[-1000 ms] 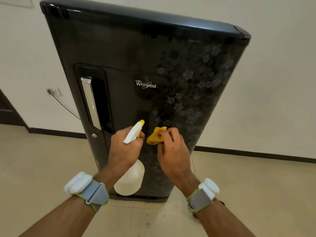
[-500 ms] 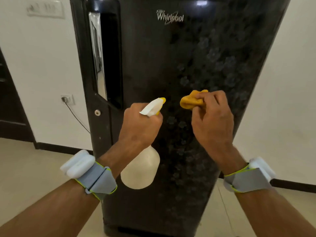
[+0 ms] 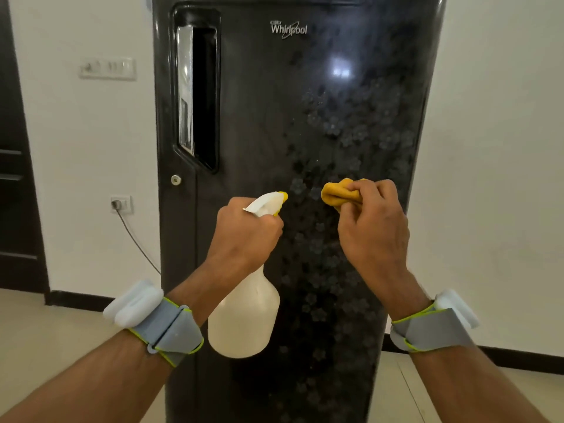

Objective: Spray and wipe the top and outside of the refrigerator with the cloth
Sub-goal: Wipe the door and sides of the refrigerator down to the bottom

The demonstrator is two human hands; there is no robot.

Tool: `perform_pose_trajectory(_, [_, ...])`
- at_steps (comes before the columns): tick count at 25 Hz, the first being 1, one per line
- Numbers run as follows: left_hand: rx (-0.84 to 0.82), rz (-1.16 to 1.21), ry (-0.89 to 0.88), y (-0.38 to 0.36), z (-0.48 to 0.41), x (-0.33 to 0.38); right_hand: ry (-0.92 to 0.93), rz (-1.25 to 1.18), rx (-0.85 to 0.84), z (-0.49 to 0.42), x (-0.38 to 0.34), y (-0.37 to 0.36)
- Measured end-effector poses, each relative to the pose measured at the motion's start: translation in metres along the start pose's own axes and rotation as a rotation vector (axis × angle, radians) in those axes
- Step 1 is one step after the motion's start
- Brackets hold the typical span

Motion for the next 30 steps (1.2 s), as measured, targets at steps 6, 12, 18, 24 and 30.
perform_pose_trajectory(6, [-0.06,-0.004,-0.013,-0.014,0.015,0.007,-0.03,0.029,0.033,-0.012,0.003,0.019])
perform_pose_trajectory(12, [-0.104,0.046,0.0,-0.012,0.024,0.018,-0.038,0.053,0.042,-0.014,0.0,0.028])
perform_pose_trajectory(18, [-0.085,0.04,-0.019,0.006,0.038,0.015,-0.041,0.084,-0.007,-0.001,-0.013,0.023])
perform_pose_trajectory(24, [0.073,-0.077,0.056,0.039,0.054,-0.03,-0.038,0.064,-0.025,0.017,-0.024,0.014])
perform_pose_trajectory(30, [0.199,-0.188,0.167,0.078,0.067,-0.056,-0.022,0.025,-0.074,0.035,-0.042,-0.001])
Point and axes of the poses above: each hand's wrist, its own z-axis away from the middle knuckle, its own y-axis out of the back of the hand, x = y × z, the point moved 3 cm from there along -z, towards the middle knuckle, and after that the axes turned 13 degrees about -y, right-handed, at the moved point
